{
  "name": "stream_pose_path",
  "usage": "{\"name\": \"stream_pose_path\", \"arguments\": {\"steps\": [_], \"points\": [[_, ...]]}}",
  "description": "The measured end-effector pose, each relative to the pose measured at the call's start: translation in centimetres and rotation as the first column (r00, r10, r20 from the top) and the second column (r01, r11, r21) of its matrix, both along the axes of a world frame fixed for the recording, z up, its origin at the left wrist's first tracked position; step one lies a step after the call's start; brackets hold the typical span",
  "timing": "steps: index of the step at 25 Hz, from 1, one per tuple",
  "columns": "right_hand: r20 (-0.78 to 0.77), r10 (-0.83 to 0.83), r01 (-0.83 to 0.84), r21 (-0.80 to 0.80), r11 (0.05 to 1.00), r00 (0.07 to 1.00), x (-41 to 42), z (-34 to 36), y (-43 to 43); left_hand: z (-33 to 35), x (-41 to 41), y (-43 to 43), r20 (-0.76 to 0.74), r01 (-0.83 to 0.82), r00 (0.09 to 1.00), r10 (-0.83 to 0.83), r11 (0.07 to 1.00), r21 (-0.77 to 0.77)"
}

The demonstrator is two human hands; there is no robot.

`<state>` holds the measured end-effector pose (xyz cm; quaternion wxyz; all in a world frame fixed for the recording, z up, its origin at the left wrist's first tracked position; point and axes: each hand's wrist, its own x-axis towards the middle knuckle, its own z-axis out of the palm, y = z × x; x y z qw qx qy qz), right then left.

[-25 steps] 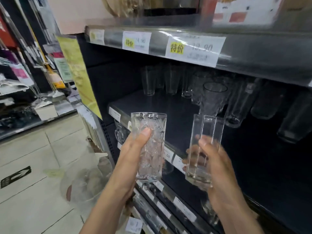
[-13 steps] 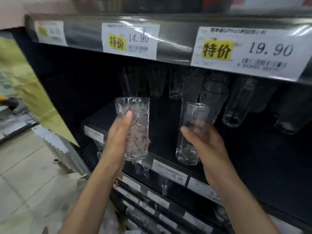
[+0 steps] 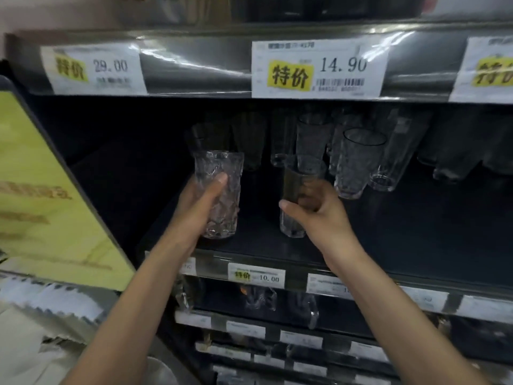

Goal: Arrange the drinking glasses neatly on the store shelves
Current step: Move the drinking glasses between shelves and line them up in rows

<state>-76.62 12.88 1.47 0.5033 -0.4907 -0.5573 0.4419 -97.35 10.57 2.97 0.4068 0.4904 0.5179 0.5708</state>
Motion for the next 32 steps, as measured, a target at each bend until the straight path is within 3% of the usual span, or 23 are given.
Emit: {"name": "stream_pose_path", "arguments": {"steps": [3,7,15,20,25,32], "points": [[0.149,-0.044,0.042,0.017,0.999,0.988,-1.0,0.0,0.5,0.0,-1.5,1.3,0.0,0.02,1.0,-0.02,1.0,-0.008],[0.413,-0.117,0.12,0.019,0.993,0.903,-1.4,-0.6,2.6,-0.5,-2.2,2.1,-0.009,0.055,0.998,-0.054,0.998,0.009],[0.367,-0.228,0.23,0.038,0.972,0.902,-4.2,-1.4,8.2,-1.6,-2.5,2.5,-0.085,0.156,0.985,-0.153,0.987,0.039],[0.558,-0.332,0.259,0.208,0.943,0.761,-5.4,-2.7,10.7,-1.6,-2.7,2.7,-0.055,0.146,0.988,-0.144,0.989,0.03],[0.627,-0.369,0.277,0.243,0.929,0.686,-5.7,-2.8,12.2,-1.6,-3.0,2.8,-0.032,0.14,0.99,-0.14,0.99,0.013],[0.53,-0.339,0.323,0.125,0.938,0.777,-5.1,-3.1,12.9,-2.1,-3.2,3.0,-0.062,0.153,0.986,-0.152,0.988,0.011]]}}
